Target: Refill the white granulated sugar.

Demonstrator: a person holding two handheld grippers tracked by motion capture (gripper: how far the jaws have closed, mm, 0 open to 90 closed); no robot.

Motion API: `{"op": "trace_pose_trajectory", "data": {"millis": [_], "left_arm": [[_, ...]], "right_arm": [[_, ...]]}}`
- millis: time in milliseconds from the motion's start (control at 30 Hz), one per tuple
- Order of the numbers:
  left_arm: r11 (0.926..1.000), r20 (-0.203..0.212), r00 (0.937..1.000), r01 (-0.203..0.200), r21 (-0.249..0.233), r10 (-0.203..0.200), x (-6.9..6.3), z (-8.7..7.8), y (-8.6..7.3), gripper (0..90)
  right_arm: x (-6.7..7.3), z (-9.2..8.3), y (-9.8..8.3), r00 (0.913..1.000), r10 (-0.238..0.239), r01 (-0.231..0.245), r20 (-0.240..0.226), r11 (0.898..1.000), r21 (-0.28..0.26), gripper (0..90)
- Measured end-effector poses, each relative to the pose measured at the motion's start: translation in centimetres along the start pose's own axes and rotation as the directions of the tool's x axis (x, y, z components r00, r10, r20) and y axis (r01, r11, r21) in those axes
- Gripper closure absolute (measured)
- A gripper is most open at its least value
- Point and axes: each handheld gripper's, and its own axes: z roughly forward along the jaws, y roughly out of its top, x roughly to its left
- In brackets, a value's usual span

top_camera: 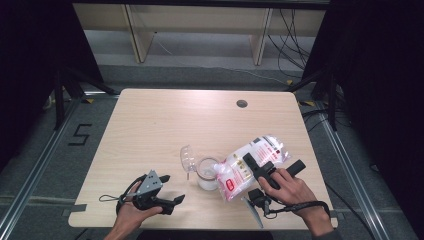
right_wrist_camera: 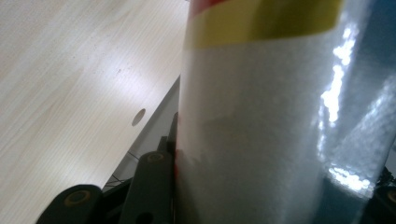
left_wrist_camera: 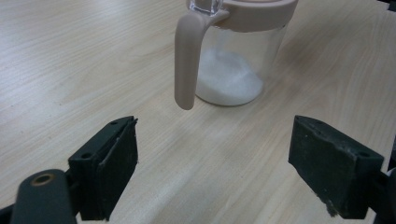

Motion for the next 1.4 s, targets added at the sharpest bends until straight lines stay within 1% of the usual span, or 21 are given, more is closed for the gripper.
{"op": "trace_pose_trajectory", "data": {"millis": [33,100,167,233,267,300,333,533,567,600,767,800,833,933,1067,1167,1200,1233,1267,1333,1400], "left_arm": [[1.0,0.001,1.0,0.001,0.001,-0.001,0.03,0.0,0.01,15.3],[0.9998,0.001,0.9998,-0.017,0.008,0.017,0.16,-0.06,-0.01,15.3],[0.9994,0.008,0.9993,-0.036,0.003,0.036,0.3,-0.05,0.04,15.3],[0.9997,0.003,0.9997,-0.024,0.001,0.024,0.19,-0.03,0.05,15.3],[0.9997,0.002,0.9997,-0.026,0.001,0.026,0.19,-0.02,0.01,15.3],[1.0,0.002,1.0,0.001,0.0,-0.001,0.02,0.03,-0.07,15.3],[1.0,0.003,0.9999,-0.01,0.002,0.01,0.06,0.05,-0.04,15.3],[1.0,0.009,0.9999,-0.007,0.0,0.007,0.04,0.06,-0.03,15.3],[1.0,0.004,1.0,-0.006,0.003,0.005,0.03,0.05,-0.03,15.3],[1.0,0.01,0.9999,-0.005,-0.001,0.005,0.06,0.09,-0.06,15.3],[1.0,0.008,0.9999,-0.006,0.001,0.006,0.04,0.09,-0.03,15.3],[1.0,0.008,0.9999,-0.006,0.0,0.006,0.03,0.06,-0.04,15.3],[1.0,0.004,1.0,-0.006,0.002,0.006,0.02,0.0,-0.02,15.3],[1.0,0.003,1.0,0.005,-0.004,-0.005,-0.02,0.04,-0.04,15.3],[1.0,0.008,0.9999,-0.009,0.0,0.009,0.02,0.08,-0.02,15.3],[1.0,0.004,1.0,0.004,-0.005,-0.004,-0.02,0.07,-0.06,15.3],[1.0,-0.002,1.0,-0.001,0.002,0.001,0.03,0.0,-0.04,15.4],[0.9998,0.003,0.9998,-0.022,0.003,0.022,0.18,-0.01,0.02,15.3],[1.0,0.001,1.0,-0.005,0.003,0.005,0.06,0.02,-0.02,15.3],[1.0,0.007,0.9999,-0.008,0.0,0.008,0.06,0.05,-0.05,15.3],[1.0,0.003,1.0,0.004,-0.002,-0.004,0.01,0.06,-0.03,15.3]], "right_arm": [[0.0,0.0,0.0,1.0,0.0,0.0,0.0,1.0,0.0,67.1],[-0.02,-0.01,-0.01,1.0,0.0,0.0,-0.002,1.0,0.001,67.1],[-0.06,-0.01,-0.01,1.0,0.001,-0.001,0.0,1.0,0.003,67.1],[-0.06,-0.03,-0.04,1.0,0.004,-0.004,0.003,1.0,0.003,67.1],[-0.06,-0.03,-0.04,1.0,0.004,-0.004,0.002,1.0,0.005,67.2],[-0.09,-0.06,-0.05,1.0,0.002,-0.002,0.003,1.0,0.005,67.1],[-0.14,-0.07,-0.06,1.0,-0.001,0.001,0.002,1.0,0.004,67.2],[-0.15,-0.17,-0.1,1.0,0.008,-0.008,0.002,1.0,0.006,67.2],[-0.14,-0.15,-0.1,1.0,0.007,-0.007,0.003,1.0,0.006,67.3],[-0.17,-0.07,-0.09,1.0,-0.002,0.002,0.001,1.0,0.004,67.3],[-0.13,-0.02,-0.06,1.0,0.004,-0.004,0.002,1.0,0.007,67.4],[-0.2,0.02,-0.02,0.9999,0.002,-0.002,-0.015,1.0,0.007,67.4],[-0.17,-0.02,0.0,1.0,0.008,-0.008,-0.001,1.0,0.005,67.4],[-0.22,-0.04,0.05,1.0,0.006,-0.006,0.003,1.0,0.004,67.4],[-0.28,-0.08,0.02,1.0,0.005,-0.005,0.005,1.0,0.005,67.5],[-0.32,-0.05,0.01,1.0,0.003,-0.003,0.005,1.0,0.005,67.6],[-0.32,-0.06,0.02,1.0,0.001,-0.001,0.005,1.0,0.006,67.6],[-0.33,-0.06,0.03,1.0,0.003,-0.003,0.005,1.0,0.004,67.6],[-0.33,-0.06,0.03,1.0,0.004,-0.004,0.006,1.0,0.002,67.7],[-0.33,-0.08,0.06,1.0,0.003,-0.003,0.006,1.0,0.004,67.7],[-0.33,-0.11,0.04,1.0,0.004,-0.004,0.006,1.0,0.002,67.8]]}}
